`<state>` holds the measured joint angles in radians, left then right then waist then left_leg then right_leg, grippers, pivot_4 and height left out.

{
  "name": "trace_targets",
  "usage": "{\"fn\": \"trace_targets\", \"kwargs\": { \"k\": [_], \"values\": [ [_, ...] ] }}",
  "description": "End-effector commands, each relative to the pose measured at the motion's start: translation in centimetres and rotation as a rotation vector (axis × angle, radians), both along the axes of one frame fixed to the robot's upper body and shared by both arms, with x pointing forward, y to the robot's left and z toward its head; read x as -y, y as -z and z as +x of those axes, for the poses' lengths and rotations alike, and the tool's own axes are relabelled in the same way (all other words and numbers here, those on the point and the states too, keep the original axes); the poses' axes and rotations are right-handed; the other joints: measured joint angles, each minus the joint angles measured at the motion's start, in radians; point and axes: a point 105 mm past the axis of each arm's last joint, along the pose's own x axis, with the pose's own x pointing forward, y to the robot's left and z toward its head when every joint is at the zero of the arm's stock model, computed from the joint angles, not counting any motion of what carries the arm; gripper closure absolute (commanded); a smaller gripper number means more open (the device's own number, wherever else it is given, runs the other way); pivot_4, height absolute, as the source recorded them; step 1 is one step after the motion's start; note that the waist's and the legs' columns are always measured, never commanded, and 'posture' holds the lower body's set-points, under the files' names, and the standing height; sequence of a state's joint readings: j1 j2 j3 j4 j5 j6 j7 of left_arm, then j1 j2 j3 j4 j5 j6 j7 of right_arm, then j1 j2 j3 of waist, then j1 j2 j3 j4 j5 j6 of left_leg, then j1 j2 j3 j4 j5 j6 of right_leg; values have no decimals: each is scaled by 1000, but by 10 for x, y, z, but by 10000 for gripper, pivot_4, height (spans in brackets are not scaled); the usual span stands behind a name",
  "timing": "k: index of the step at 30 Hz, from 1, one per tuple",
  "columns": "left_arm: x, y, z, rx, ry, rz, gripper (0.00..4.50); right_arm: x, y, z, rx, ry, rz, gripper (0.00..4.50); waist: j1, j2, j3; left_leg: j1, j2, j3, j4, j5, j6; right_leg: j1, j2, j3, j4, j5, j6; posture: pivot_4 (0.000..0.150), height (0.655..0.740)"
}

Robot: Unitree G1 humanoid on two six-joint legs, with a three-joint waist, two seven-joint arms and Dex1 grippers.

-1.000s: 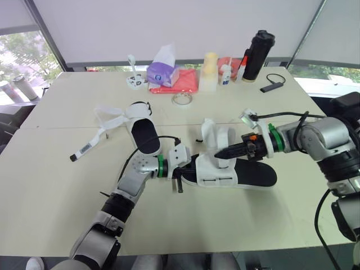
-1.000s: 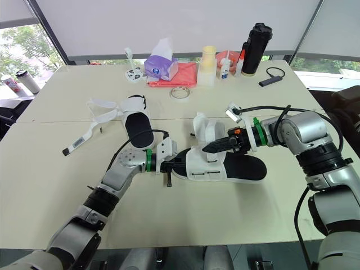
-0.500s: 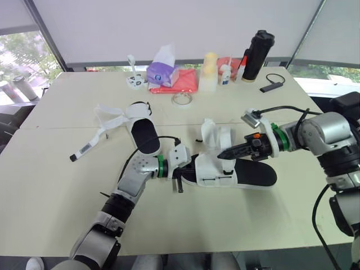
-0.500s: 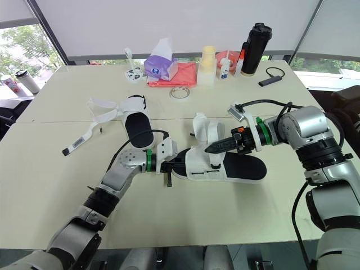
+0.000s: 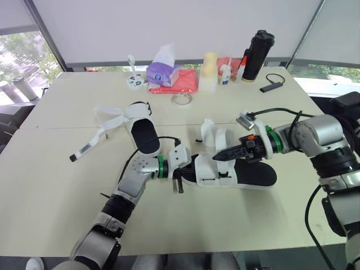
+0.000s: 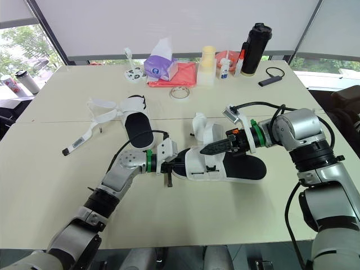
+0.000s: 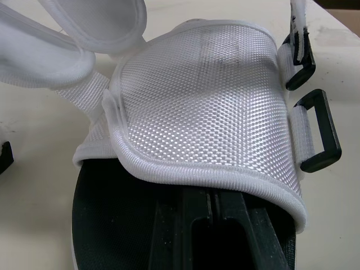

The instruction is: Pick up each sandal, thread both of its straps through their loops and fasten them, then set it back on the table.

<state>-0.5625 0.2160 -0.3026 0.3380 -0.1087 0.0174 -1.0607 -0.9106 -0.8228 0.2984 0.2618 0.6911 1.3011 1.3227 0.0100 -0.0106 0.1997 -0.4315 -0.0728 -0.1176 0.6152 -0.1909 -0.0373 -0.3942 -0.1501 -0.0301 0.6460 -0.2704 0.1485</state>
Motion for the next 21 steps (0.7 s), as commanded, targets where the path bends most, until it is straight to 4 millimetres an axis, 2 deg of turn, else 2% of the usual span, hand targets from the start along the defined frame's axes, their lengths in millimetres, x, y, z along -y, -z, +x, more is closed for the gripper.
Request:
{"fn": "trace_targets", "kwargs": {
  "k": [1, 10, 17, 21],
  "values": [
    [2, 1, -3, 7, 11, 10, 45000, 3, -5, 2, 25, 6, 9, 44744, 0, 0, 0, 0, 0, 0, 0, 0, 0, 0, 0, 0, 0, 0, 0, 1500, 7400],
    [1, 1, -3, 8, 10, 13, 45000, 3, -6, -1, 12, 1, 7, 44744, 0, 0, 0, 0, 0, 0, 0, 0, 0, 0, 0, 0, 0, 0, 0, 1500, 7400],
    [2, 0, -3, 10, 11, 10, 45000, 10, 16, 13, 59, 64, -76, 44744, 0, 0, 0, 0, 0, 0, 0, 0, 0, 0, 0, 0, 0, 0, 0, 1500, 7400],
    [2, 0, -3, 9, 10, 10, 45000, 14, 17, 20, 74, 89, -84, 44744, -1, 0, 0, 0, 0, 0, 0, 0, 0, 0, 0, 0, 0, 0, 0, 1500, 7400]
  ]
}}
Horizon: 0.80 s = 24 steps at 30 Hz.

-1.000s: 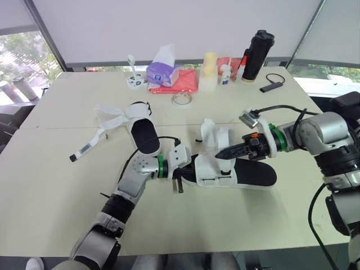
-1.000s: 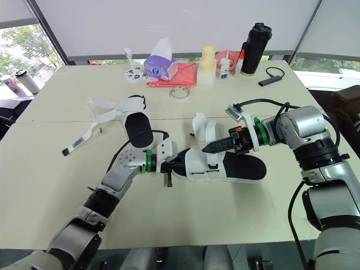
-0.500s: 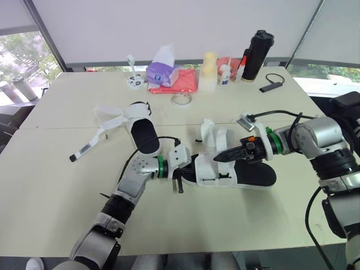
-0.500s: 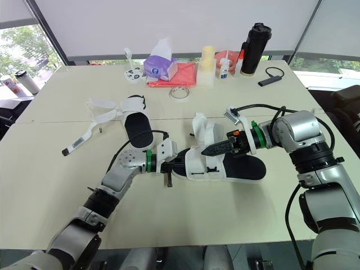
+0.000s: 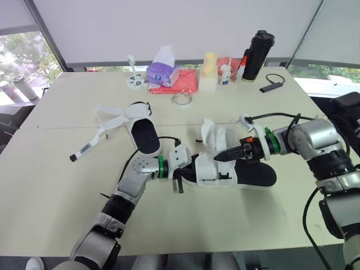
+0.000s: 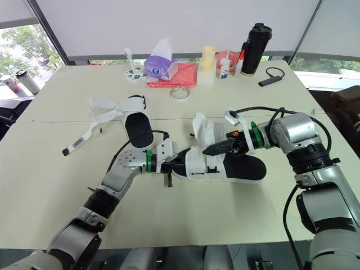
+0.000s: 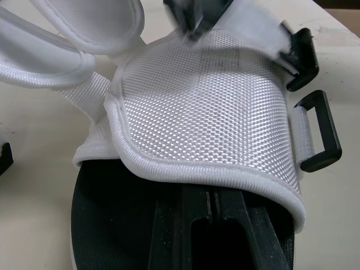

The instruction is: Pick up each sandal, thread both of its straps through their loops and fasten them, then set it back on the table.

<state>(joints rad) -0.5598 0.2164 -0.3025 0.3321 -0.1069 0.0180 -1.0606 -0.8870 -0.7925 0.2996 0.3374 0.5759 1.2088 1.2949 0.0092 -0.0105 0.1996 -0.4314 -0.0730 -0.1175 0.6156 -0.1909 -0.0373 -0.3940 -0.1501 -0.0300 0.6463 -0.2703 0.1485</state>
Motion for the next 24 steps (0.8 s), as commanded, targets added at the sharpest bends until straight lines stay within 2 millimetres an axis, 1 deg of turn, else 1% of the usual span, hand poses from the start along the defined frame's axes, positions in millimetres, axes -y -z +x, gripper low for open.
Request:
{"fn": "trace_targets", "kwargs": {
  "k": [1, 6, 12, 24],
  "values": [
    [2, 1, -3, 6, 9, 10, 45000, 3, -4, 5, 31, 10, -7, 44744, -1, 0, 0, 0, 0, 0, 0, 0, 0, 0, 0, 0, 0, 0, 0, 1500, 7400],
    [2, 1, -3, 6, 9, 10, 45000, 5, -3, 1, 30, -11, -19, 44744, 0, 0, 0, 0, 0, 0, 1, 0, 0, 0, 0, 0, 1, 0, 0, 1500, 7400],
    [2, 0, -2, 7, 10, 9, 45000, -1, -13, -10, 35, -58, 5, 44744, 0, 0, 0, 0, 0, 0, 1, 0, 0, 0, 0, 0, 1, 0, 0, 1500, 7400],
    [3, 0, -3, 8, 13, 9, 45000, -2, 3, -29, 62, -135, -64, 44744, 2, 0, 0, 0, 0, 0, 1, 0, 0, 0, 0, 0, 1, 0, 0, 1500, 7400]
  ]
}}
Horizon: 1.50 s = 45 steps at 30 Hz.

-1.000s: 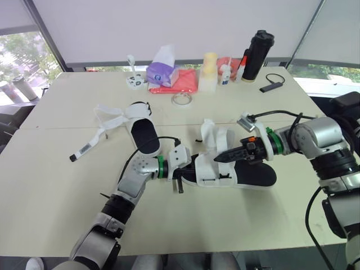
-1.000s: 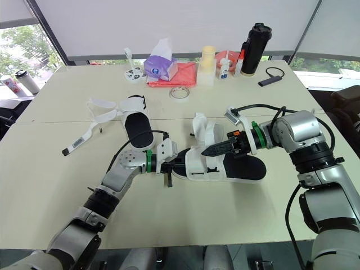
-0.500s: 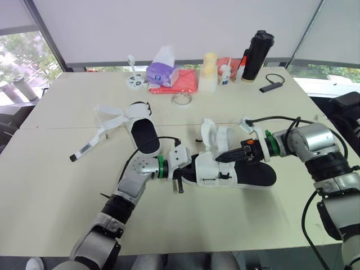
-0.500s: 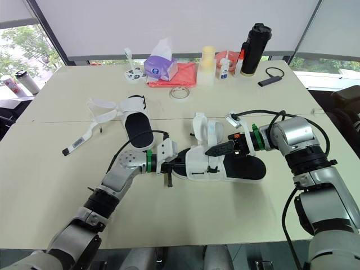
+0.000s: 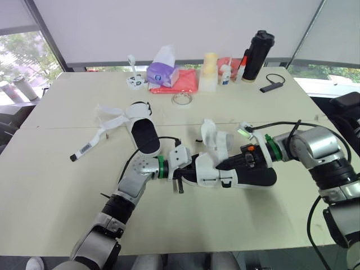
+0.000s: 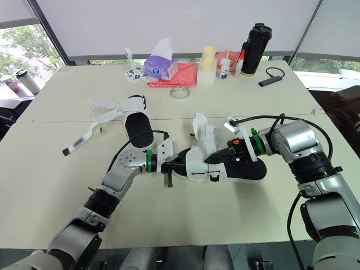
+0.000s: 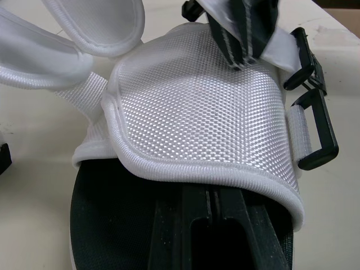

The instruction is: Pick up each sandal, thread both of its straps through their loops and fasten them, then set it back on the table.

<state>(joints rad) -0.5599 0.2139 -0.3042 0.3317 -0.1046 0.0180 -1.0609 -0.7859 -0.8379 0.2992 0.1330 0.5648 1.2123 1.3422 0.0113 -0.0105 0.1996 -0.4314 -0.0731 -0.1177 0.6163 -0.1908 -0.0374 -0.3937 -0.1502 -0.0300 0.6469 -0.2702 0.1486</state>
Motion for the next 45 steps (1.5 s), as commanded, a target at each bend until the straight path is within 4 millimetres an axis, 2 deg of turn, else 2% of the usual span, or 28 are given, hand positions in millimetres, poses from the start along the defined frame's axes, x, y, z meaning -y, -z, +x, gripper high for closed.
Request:
{"fn": "trace_targets", "kwargs": {
  "k": [1, 6, 9, 13, 16, 25, 31, 37, 42, 45],
  "values": [
    [1, 0, -2, 7, 9, 9, 45000, 4, -3, -5, 39, -18, -26, 44744, 0, 0, 0, 0, 0, 0, 0, 0, 0, 0, 0, 0, 0, 0, 0, 1500, 7400],
    [1, 0, -3, 6, 10, 10, 45000, 6, -2, -8, 55, -16, -28, 44744, 1, 0, 0, 0, 0, 0, 1, 0, 0, 0, 0, 0, 0, 0, 0, 1500, 7400],
    [2, 0, -3, 6, 12, 10, 45000, 5, -4, -8, 69, -13, -17, 36404, 0, 0, 0, 0, 0, 0, 1, 0, 0, 0, 0, 0, 0, 0, 0, 1500, 7400],
    [2, 0, -2, 7, 13, 10, 45000, 6, -6, -6, 88, 0, -19, 16349, -1, 0, 0, 0, 0, 0, 1, 0, 0, 1, 0, 0, 0, 0, 0, 1500, 7400],
    [3, 0, -2, 6, 15, 9, 45000, 11, -19, -5, 133, 17, -24, 1597, 0, 0, 0, 0, 0, 0, 2, 0, 0, 1, 0, 0, 0, 0, 0, 1500, 7400],
    [4, 0, -2, 5, 18, 8, 45000, 29, -44, -15, 224, 39, -68, 619, 1, 0, 0, 0, 0, 0, 3, 0, 0, 1, 0, 0, 0, 0, 1, 1500, 7400],
    [7, -1, -1, 7, 23, 4, 45000, 38, -53, -32, 228, 51, -88, 619, 2, 0, 0, 0, 0, 0, 3, 0, 0, 1, 0, 0, 0, 0, 1, 1500, 7400],
    [7, -1, -1, 8, 23, 2, 45000, 42, -43, -52, 174, 74, -102, 619, 3, 0, 0, 0, 0, 0, 3, 0, 0, 2, 0, 0, 0, 0, 1, 1500, 7400],
    [8, -1, -1, 8, 27, 0, 45000, 37, -9, -67, 87, 126, -74, 619, 3, -1, 0, 0, 1, 0, 3, 0, 0, 2, 0, 0, -1, 0, 1, 1500, 7400],
    [8, -1, -1, 9, 30, 2, 45000, 35, -1, -69, 63, 156, -55, 619, 3, 0, 0, 0, 0, 0, 4, 0, 0, 2, 0, 0, -1, 0, 1, 1500, 7400]
  ]
}}
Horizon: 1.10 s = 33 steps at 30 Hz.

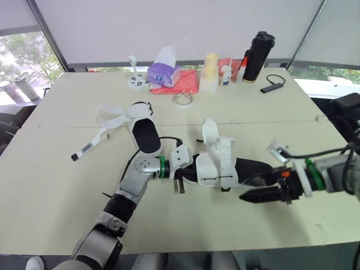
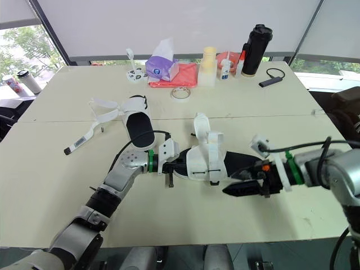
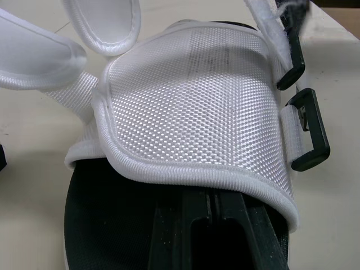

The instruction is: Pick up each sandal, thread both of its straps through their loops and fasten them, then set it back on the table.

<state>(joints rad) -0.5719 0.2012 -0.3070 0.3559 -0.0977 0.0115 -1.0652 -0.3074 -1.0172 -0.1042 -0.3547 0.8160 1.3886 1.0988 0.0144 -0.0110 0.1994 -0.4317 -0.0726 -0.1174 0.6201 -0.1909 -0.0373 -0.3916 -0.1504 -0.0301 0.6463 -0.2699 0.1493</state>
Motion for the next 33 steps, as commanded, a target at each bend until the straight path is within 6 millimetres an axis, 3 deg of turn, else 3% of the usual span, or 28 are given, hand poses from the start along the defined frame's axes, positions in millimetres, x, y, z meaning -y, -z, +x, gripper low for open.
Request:
{"fn": "trace_targets", "kwargs": {
  "k": [1, 4, 13, 19, 33],
  "values": [
    [4, -2, -2, 13, 21, -1, 45000, -3, -5, 0, 46, 17, 24, 619, 0, 0, 0, 0, 0, 0, 0, 0, 0, 0, 0, 0, 0, 0, 0, 1500, 7400],
    [4, -2, -3, 13, 27, 3, 45000, -8, 7, 1, 47, 34, 34, 619, -1, 0, 0, 0, 0, 0, 1, 0, 0, 1, 0, 0, 0, 0, 0, 1500, 7400],
    [5, -3, -3, 14, 31, 2, 45000, -18, 16, 8, 60, 71, 90, 619, -1, 0, 0, 0, 0, 0, 1, 0, 0, 1, 0, 0, 0, 0, 0, 1500, 7400],
    [5, -3, -4, 13, 31, 2, 45000, -27, 10, 16, 90, 70, 130, 619, -1, 0, 0, 0, 0, 0, 1, 0, 0, 1, 0, 0, 0, 0, 0, 1500, 7400],
    [2, -2, -3, 11, 19, 2, 45000, -55, 9, 7, 68, 5, 203, 619, -2, 0, 0, 0, 0, -1, 1, 0, 0, 0, 1, 0, 0, 0, 0, 1500, 7400]
  ]
}}
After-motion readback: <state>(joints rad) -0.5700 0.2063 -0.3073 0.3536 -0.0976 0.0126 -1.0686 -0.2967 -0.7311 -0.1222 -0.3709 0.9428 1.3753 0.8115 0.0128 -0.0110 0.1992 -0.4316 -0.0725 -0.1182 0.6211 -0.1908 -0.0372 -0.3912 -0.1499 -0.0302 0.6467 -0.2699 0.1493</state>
